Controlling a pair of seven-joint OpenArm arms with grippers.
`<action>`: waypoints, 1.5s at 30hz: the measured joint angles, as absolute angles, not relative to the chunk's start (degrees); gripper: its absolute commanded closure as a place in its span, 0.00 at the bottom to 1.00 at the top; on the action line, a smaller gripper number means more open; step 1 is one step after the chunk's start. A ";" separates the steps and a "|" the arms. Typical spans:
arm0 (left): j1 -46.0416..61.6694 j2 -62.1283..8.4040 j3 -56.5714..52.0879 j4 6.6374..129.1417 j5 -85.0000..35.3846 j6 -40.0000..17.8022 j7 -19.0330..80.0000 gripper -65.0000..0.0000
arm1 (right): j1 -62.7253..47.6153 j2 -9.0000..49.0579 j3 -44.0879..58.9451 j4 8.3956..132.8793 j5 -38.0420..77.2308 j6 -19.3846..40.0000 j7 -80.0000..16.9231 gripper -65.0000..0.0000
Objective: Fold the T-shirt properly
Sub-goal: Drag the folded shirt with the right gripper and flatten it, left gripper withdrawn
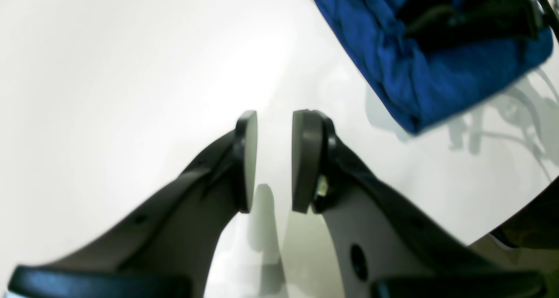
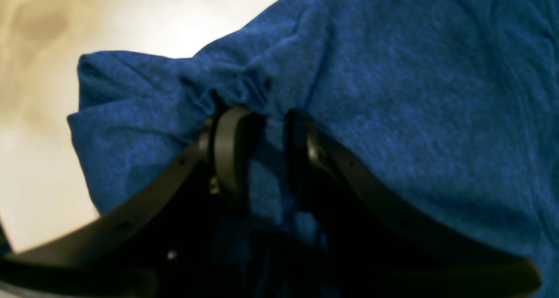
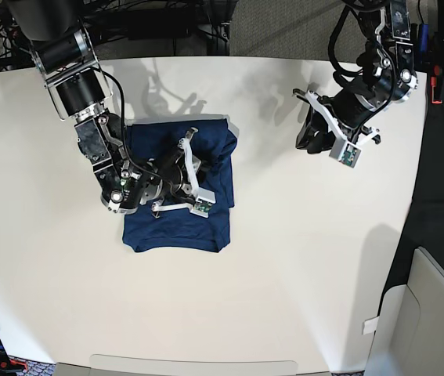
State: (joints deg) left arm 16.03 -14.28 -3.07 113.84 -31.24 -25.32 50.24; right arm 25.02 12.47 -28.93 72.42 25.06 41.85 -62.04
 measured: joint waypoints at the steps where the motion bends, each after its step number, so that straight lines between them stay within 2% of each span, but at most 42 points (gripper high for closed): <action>1: 16.16 -14.31 -3.07 113.84 -31.22 -25.32 50.24 0.81 | 25.65 12.51 -28.32 71.33 24.75 41.85 -61.52 0.74; 5: 16.23 -14.31 -3.07 113.89 -31.22 -25.32 50.24 0.81 | 28.10 14.50 -25.96 68.93 22.22 41.34 -61.25 0.74; 12: 16.21 -14.33 -3.07 113.95 -31.22 -25.32 50.06 0.81 | 30.15 21.69 -24.45 67.92 18.15 40.18 -59.96 0.74; 24: 16.99 -14.44 -3.07 115.26 -31.22 -25.34 49.84 0.81 | 29.21 24.29 -22.98 68.27 17.89 39.51 -60.82 0.74; 30: 16.97 -14.46 -3.14 116.20 -31.24 -25.34 49.87 0.81 | 26.74 27.53 -22.83 71.40 18.37 39.44 -60.86 0.74; 33: 16.99 -14.46 -3.14 116.20 -31.24 -25.34 49.87 0.81 | 25.45 29.45 -22.92 73.82 19.86 39.22 -63.02 0.74; 35: 16.97 -14.46 -3.14 116.20 -31.24 -25.32 49.89 0.81 | 24.84 30.70 -23.11 76.12 21.02 39.40 -68.47 0.74; 40: 16.95 -14.46 -3.01 116.20 -31.24 -25.32 50.33 0.81 | 20.80 32.18 -23.40 86.52 18.63 39.75 -75.33 0.74; 45: 16.67 -14.39 -2.72 116.20 -31.24 -25.30 50.70 0.81 | 16.60 33.69 -21.02 102.80 21.15 40.38 -74.54 0.74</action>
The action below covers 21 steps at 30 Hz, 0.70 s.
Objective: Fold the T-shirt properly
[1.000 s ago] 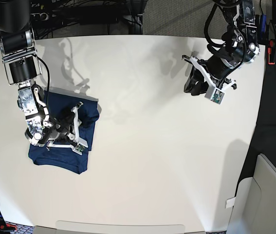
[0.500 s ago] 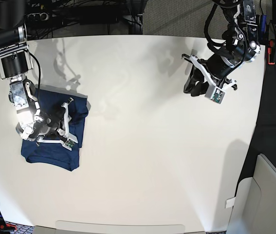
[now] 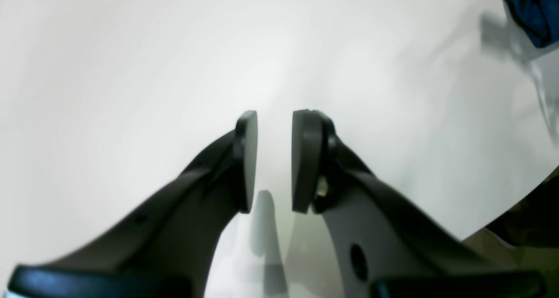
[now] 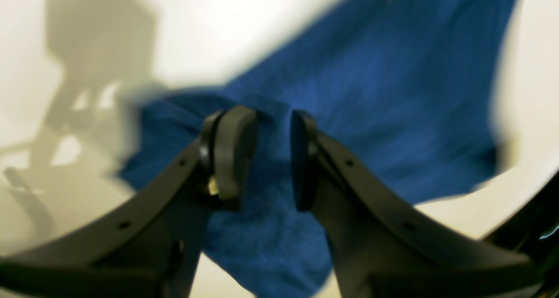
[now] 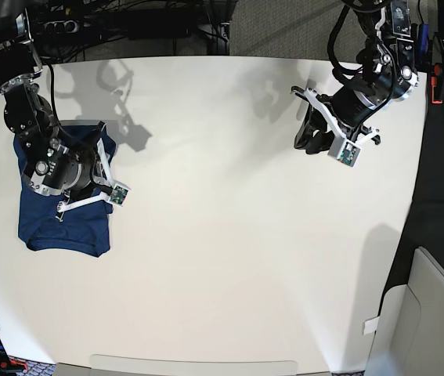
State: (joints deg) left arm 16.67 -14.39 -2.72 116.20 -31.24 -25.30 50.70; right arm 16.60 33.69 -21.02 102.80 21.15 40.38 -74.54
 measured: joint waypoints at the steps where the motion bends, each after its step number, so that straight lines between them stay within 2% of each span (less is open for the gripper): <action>1: 16.80 -14.35 -2.74 116.20 -31.27 -25.32 50.57 0.81 | 15.66 34.11 -18.94 105.03 21.12 40.12 -74.32 0.74; 5: 16.99 -14.41 -2.76 116.20 -31.22 -25.28 50.70 0.81 | 8.10 37.56 -6.15 110.80 19.97 40.03 -76.40 0.74; 9: 17.08 -14.28 -2.74 116.18 -31.62 -25.34 50.96 0.81 | 0.25 39.40 5.43 113.67 30.33 40.10 -76.47 0.74; 13: 16.97 -14.33 -3.16 116.20 -31.44 -25.15 50.70 0.81 | -9.10 41.95 11.57 115.63 38.48 40.07 -79.53 0.74; 17: 17.78 -14.39 -3.73 116.20 -31.44 -25.10 50.68 0.81 | -18.28 40.84 21.54 116.84 46.37 40.05 -77.69 0.75; 21: 23.22 -14.04 -8.10 117.91 -31.53 -25.32 50.83 0.81 | -26.55 36.12 34.00 116.14 50.98 39.64 -79.02 0.84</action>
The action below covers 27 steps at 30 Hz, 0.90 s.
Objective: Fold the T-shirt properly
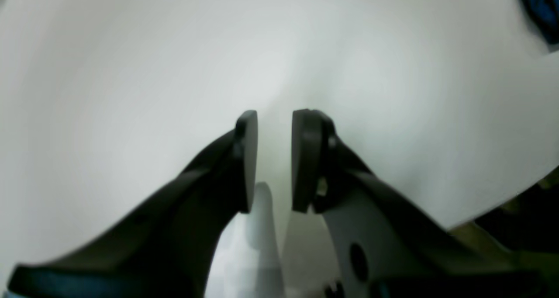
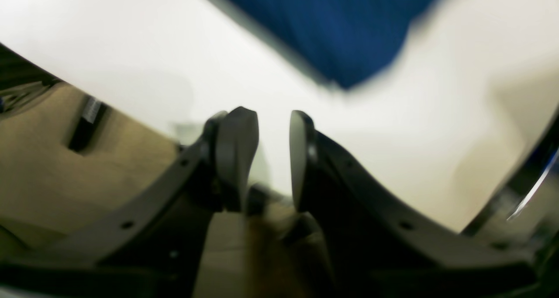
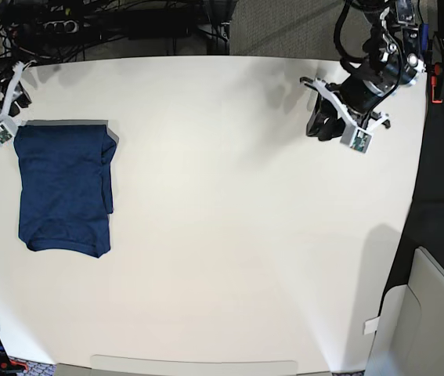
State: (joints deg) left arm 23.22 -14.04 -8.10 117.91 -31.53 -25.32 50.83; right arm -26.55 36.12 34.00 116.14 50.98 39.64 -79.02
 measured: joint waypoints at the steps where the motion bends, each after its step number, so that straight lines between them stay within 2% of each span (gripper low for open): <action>1: 24.10 -14.04 -8.80 118.02 -31.44 -25.36 51.03 0.81 | -29.17 34.48 36.29 116.29 53.69 39.88 -78.78 0.84; 3: 24.93 -14.11 -10.96 118.17 -31.64 -25.36 50.81 0.81 | -32.64 30.63 39.29 116.51 55.22 40.07 -79.94 0.84; 8: 31.40 -14.22 -14.13 118.50 -31.48 -25.10 50.11 0.81 | -38.15 22.96 44.99 116.18 50.96 39.83 -80.07 0.85; 15: 42.15 -14.20 -14.72 118.56 -31.66 -25.21 50.19 0.87 | -42.48 12.73 43.62 116.09 31.51 39.86 -80.07 0.85; 19: 47.46 -14.06 -16.73 118.54 -31.66 -25.23 50.48 0.87 | -43.75 10.22 40.27 115.48 19.11 39.88 -79.59 0.85; 27: 55.42 -13.89 -16.78 116.22 -31.68 -25.34 49.41 0.87 | -48.10 9.08 24.53 107.83 1.48 39.92 -66.96 0.85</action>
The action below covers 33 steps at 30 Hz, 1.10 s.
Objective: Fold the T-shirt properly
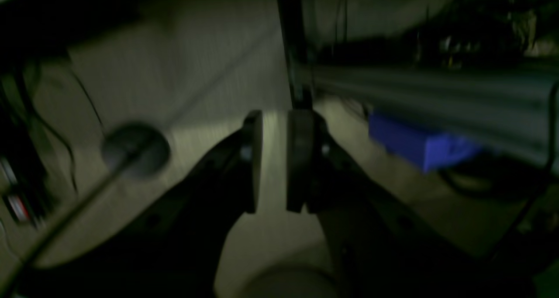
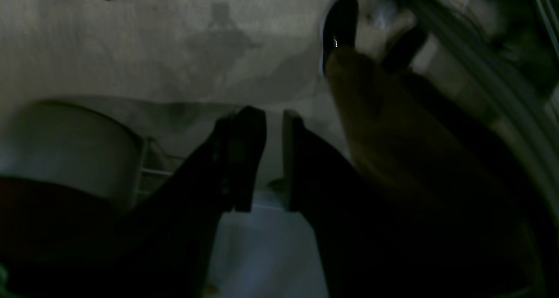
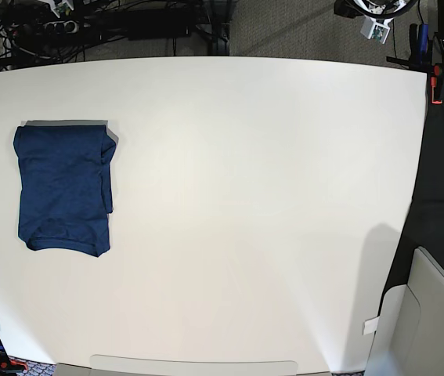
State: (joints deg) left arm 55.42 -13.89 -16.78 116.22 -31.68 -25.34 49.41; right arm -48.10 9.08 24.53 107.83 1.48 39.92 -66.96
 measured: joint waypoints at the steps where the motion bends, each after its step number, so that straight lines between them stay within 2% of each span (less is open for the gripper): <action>1: 55.22 -13.23 -16.78 114.48 -31.57 -25.36 49.36 0.87 | -47.77 9.06 23.59 105.34 -0.19 39.90 -65.49 0.85; 5: 50.85 -11.07 -16.49 105.12 -31.31 -25.15 49.19 0.87 | -43.29 8.99 22.11 95.61 -4.29 39.88 -63.26 0.85; 11: 41.23 -11.31 -16.43 89.01 -31.00 -24.99 49.01 0.87 | -31.20 8.51 20.10 79.81 -4.32 39.77 -60.23 0.85; 14: 36.16 -11.14 -15.35 80.84 -30.83 -24.62 48.51 0.87 | -27.44 8.19 17.61 72.34 -4.47 39.72 -54.54 0.85; 25: 26.72 -11.38 -1.83 53.60 -26.87 -24.91 31.16 0.87 | -12.36 5.08 11.68 40.29 -13.37 33.34 -34.98 0.85; 28: 23.49 -9.34 -1.56 48.47 -24.93 -25.02 28.56 0.87 | -6.39 4.73 11.70 31.57 -14.92 28.40 -33.54 0.85; 33: 19.88 -7.81 -1.76 41.93 -23.90 -25.08 27.86 0.87 | -1.41 3.53 11.68 24.16 -14.17 16.38 -22.87 0.85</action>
